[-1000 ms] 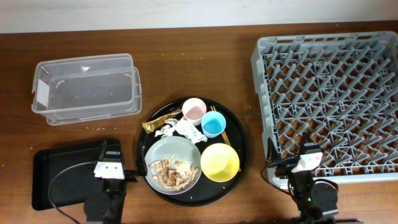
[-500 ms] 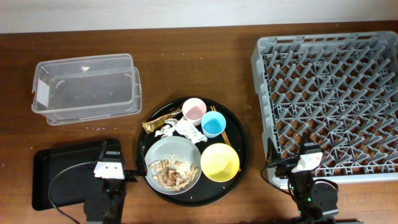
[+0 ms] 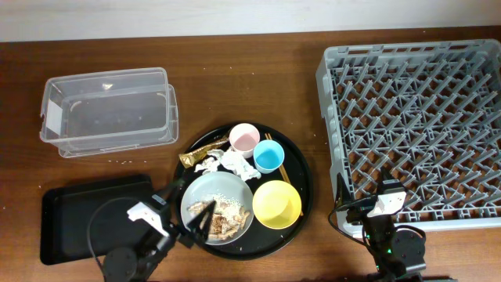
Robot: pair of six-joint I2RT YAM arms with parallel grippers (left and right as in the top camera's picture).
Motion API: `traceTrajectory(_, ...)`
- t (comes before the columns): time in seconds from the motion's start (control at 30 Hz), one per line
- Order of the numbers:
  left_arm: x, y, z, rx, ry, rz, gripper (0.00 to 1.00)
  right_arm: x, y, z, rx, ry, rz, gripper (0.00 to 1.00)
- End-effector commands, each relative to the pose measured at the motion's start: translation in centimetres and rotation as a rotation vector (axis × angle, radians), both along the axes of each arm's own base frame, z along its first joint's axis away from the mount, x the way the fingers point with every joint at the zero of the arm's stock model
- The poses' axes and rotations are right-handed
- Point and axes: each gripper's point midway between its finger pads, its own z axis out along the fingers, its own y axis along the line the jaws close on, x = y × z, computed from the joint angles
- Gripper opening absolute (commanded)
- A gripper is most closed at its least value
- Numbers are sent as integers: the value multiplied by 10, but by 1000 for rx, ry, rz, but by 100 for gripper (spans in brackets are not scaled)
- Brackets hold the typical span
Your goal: Sort waste into correct bins and load items into the dishwasher rack
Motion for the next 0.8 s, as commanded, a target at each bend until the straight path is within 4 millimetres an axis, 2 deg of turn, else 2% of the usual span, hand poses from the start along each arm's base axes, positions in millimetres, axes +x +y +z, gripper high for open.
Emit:
traceTrajectory(0.0,-41,-29,42,-121,-73,-282,99,1,-4,-3,2,5,-20,98)
traceTrajectory(0.07,-47,-25,73,-119,-183,-257,99,1,-4,-3,2,5,-20,98)
traceTrajectory(0.1,-42,-19,86,-102,-200,-195,99,1,-4,-3,2,5,-20,98)
traceTrajectory(0.17,-27,-3,93,-65,-140,-55,99,1,-4,-3,2,5,-20,98)
traceTrajectory(0.23,-11,21,96,51,-42,135,99,1,-4,-3,2,5,-20,99)
traceTrajectory(0.33,1,44,106,185,69,274,99,1,-4,-3,2,5,-20,98)
traceTrajectory(0.4,10,55,112,256,215,330,99,1,-4,-3,2,5,-20,99)
traceTrajectory(0.47,16,51,119,325,363,273,99,1,-4,-3,2,5,-20,98)
traceTrajectory(0.5,19,40,129,321,454,195,99,1,-4,-3,2,5,-20,98)
traceTrajectory(0.67,36,10,155,261,522,-3,99,1,-4,-3,2,5,-19,98)
traceTrajectory(0.73,49,4,152,280,570,-25,99,1,-4,-3,2,5,-20,98)
traceTrajectory(0.77,55,3,144,319,624,-10,99,1,-4,-3,2,5,-20,98)
